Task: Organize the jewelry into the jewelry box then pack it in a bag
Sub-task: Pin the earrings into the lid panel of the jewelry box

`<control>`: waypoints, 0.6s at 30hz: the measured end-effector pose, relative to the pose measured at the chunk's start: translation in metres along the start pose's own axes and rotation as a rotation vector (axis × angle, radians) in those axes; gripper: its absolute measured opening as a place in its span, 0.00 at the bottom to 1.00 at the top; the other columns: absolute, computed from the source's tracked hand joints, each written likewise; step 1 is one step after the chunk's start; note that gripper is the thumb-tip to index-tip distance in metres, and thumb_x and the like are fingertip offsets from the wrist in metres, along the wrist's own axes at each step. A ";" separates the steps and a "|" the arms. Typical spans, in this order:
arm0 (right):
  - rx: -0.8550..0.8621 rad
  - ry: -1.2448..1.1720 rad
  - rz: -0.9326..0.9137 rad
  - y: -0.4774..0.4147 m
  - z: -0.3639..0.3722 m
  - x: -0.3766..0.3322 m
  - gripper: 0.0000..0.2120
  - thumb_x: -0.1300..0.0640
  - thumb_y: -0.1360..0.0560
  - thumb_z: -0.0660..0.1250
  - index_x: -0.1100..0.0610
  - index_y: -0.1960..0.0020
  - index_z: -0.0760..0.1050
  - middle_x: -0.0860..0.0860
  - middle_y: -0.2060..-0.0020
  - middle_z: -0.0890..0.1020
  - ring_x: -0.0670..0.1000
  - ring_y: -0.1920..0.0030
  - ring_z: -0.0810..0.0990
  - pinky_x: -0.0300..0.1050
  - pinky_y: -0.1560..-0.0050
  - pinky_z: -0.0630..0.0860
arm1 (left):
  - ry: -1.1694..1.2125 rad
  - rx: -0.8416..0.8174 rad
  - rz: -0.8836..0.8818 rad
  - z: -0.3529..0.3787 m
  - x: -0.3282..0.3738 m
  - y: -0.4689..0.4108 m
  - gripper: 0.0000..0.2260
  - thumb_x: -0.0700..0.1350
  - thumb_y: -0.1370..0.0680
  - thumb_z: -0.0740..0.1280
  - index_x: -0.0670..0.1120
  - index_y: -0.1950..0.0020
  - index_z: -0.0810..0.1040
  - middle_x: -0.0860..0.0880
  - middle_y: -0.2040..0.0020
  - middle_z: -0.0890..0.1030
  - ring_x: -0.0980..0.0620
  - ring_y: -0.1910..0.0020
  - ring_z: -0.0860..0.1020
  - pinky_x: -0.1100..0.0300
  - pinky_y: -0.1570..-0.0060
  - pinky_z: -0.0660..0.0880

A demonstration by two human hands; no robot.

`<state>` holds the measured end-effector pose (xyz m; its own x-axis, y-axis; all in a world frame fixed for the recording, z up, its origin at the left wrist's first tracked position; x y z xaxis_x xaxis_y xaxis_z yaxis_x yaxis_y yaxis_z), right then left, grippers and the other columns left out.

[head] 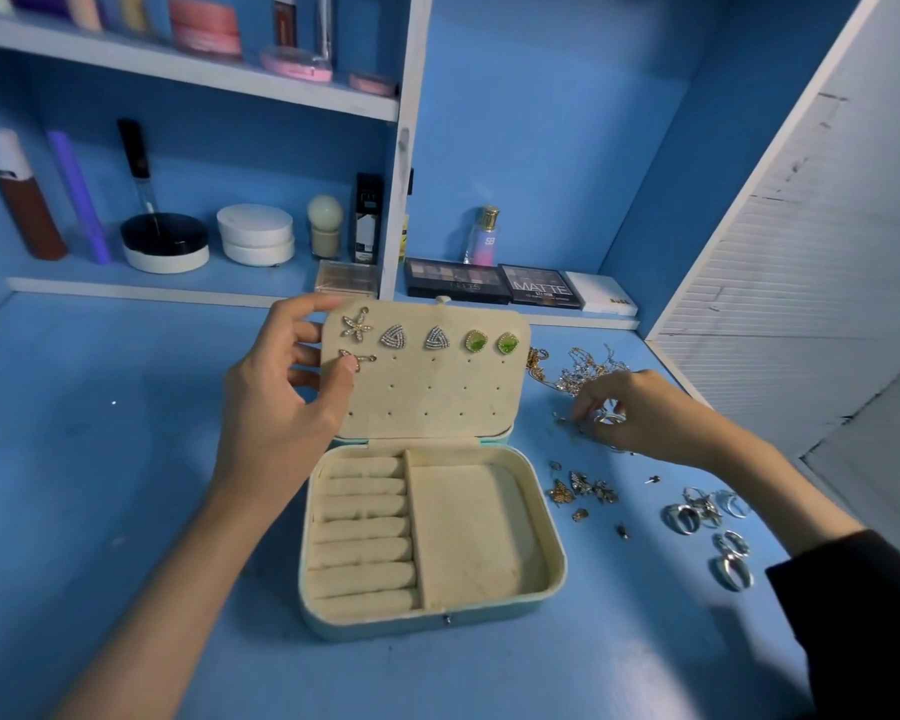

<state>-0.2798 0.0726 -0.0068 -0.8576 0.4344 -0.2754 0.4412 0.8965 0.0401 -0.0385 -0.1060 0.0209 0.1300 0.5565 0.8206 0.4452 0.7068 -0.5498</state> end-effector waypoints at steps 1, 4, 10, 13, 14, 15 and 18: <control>-0.005 0.002 -0.007 0.000 0.000 -0.002 0.08 0.63 0.29 0.69 0.51 0.55 0.81 0.44 0.59 0.82 0.36 0.58 0.76 0.23 0.58 0.67 | -0.002 -0.001 0.000 0.000 0.000 0.000 0.16 0.44 0.28 0.66 0.55 0.42 0.72 0.57 0.52 0.80 0.57 0.56 0.80 0.59 0.58 0.79; -0.012 0.010 -0.014 -0.001 0.001 -0.002 0.09 0.63 0.28 0.68 0.50 0.55 0.80 0.44 0.59 0.82 0.35 0.58 0.76 0.22 0.59 0.66 | 0.002 -0.002 -0.002 0.000 0.000 0.000 0.16 0.43 0.28 0.66 0.55 0.42 0.72 0.57 0.52 0.80 0.57 0.56 0.80 0.59 0.57 0.79; -0.027 0.007 -0.022 -0.002 0.004 -0.001 0.09 0.62 0.29 0.69 0.49 0.55 0.80 0.43 0.59 0.81 0.31 0.60 0.74 0.22 0.59 0.66 | 0.007 -0.002 -0.007 0.000 -0.001 0.000 0.16 0.43 0.28 0.66 0.55 0.42 0.72 0.56 0.52 0.80 0.58 0.57 0.80 0.61 0.58 0.78; -0.002 0.001 -0.009 -0.003 0.002 0.001 0.04 0.60 0.27 0.69 0.52 0.55 0.80 0.45 0.59 0.82 0.35 0.59 0.76 0.24 0.59 0.68 | 0.003 -0.005 -0.008 0.001 -0.001 0.000 0.16 0.43 0.28 0.66 0.55 0.42 0.72 0.56 0.52 0.81 0.57 0.56 0.80 0.61 0.58 0.78; 0.014 -0.001 -0.006 -0.004 0.001 0.001 0.03 0.60 0.27 0.69 0.53 0.54 0.80 0.47 0.59 0.82 0.36 0.60 0.76 0.24 0.59 0.69 | 0.001 -0.006 -0.007 0.001 -0.001 0.000 0.16 0.43 0.28 0.66 0.55 0.42 0.72 0.56 0.52 0.81 0.57 0.56 0.80 0.61 0.58 0.78; 0.033 0.001 -0.005 -0.005 0.000 0.000 0.03 0.61 0.27 0.69 0.54 0.54 0.80 0.48 0.59 0.82 0.37 0.61 0.76 0.24 0.59 0.69 | -0.001 -0.005 -0.007 0.000 -0.001 0.000 0.16 0.43 0.28 0.66 0.55 0.42 0.72 0.56 0.52 0.81 0.57 0.56 0.80 0.61 0.58 0.78; 0.064 0.031 -0.004 -0.007 0.001 -0.002 0.05 0.64 0.27 0.68 0.57 0.55 0.81 0.50 0.61 0.82 0.37 0.63 0.75 0.24 0.60 0.69 | -0.007 -0.003 -0.005 0.000 -0.001 0.000 0.16 0.44 0.28 0.66 0.55 0.42 0.72 0.56 0.52 0.81 0.56 0.56 0.80 0.60 0.58 0.78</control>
<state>-0.2810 0.0656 -0.0072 -0.8668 0.4341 -0.2453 0.4527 0.8914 -0.0223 -0.0387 -0.1069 0.0199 0.1216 0.5558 0.8224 0.4486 0.7083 -0.5451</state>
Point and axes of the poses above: each hand's wrist, its own y-axis away from the middle knuckle, its own z-axis out of the palm, x = y × z, the point moved 10 cm from there along -y, towards the middle knuckle
